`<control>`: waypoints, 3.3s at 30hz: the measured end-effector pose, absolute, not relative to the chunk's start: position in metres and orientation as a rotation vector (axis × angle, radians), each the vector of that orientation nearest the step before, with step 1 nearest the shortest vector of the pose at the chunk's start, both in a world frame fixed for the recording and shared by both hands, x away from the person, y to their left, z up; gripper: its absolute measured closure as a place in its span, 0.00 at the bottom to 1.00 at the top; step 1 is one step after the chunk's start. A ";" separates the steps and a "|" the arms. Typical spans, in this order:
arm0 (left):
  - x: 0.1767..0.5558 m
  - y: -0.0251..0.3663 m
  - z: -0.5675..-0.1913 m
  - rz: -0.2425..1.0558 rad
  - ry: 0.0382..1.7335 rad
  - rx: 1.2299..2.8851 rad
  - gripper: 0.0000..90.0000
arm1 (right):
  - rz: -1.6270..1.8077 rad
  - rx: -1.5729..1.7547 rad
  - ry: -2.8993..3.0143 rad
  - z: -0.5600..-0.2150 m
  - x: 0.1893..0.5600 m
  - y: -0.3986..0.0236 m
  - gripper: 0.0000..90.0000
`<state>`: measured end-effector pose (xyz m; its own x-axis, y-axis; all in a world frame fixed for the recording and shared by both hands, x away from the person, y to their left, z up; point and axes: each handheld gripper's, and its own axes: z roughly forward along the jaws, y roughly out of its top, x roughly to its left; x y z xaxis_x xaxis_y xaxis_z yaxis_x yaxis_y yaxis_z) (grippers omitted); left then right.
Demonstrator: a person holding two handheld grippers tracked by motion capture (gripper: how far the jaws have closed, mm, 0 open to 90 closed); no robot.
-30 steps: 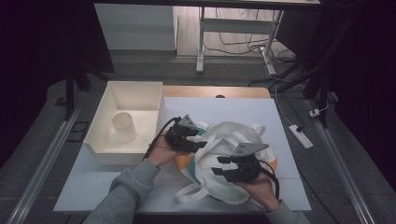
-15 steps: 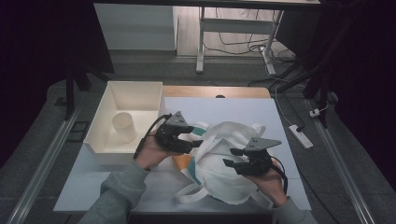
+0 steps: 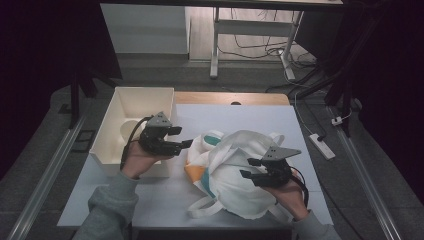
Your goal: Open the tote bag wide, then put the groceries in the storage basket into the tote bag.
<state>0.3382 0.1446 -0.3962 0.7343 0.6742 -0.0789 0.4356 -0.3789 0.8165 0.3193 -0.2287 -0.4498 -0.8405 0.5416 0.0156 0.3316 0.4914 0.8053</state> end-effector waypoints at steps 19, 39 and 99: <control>0.352 0.203 -0.393 0.412 1.037 1.957 0.40 | 1.232 0.741 2.501 -0.453 0.320 -0.229 0.51; 0.361 0.234 -0.396 0.467 1.175 1.955 0.39 | 1.219 0.754 2.486 -0.452 0.321 -0.234 0.51; 0.396 0.241 -0.441 0.461 1.454 2.090 0.94 | 1.242 0.728 2.471 -0.448 0.318 -0.231 0.50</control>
<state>0.3964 0.2406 -0.4409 0.3571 0.9336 -0.0295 0.7463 -0.2662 0.6101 0.3177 -0.2308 -0.4483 -0.8335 0.5520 -0.0234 0.3105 0.5031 0.8065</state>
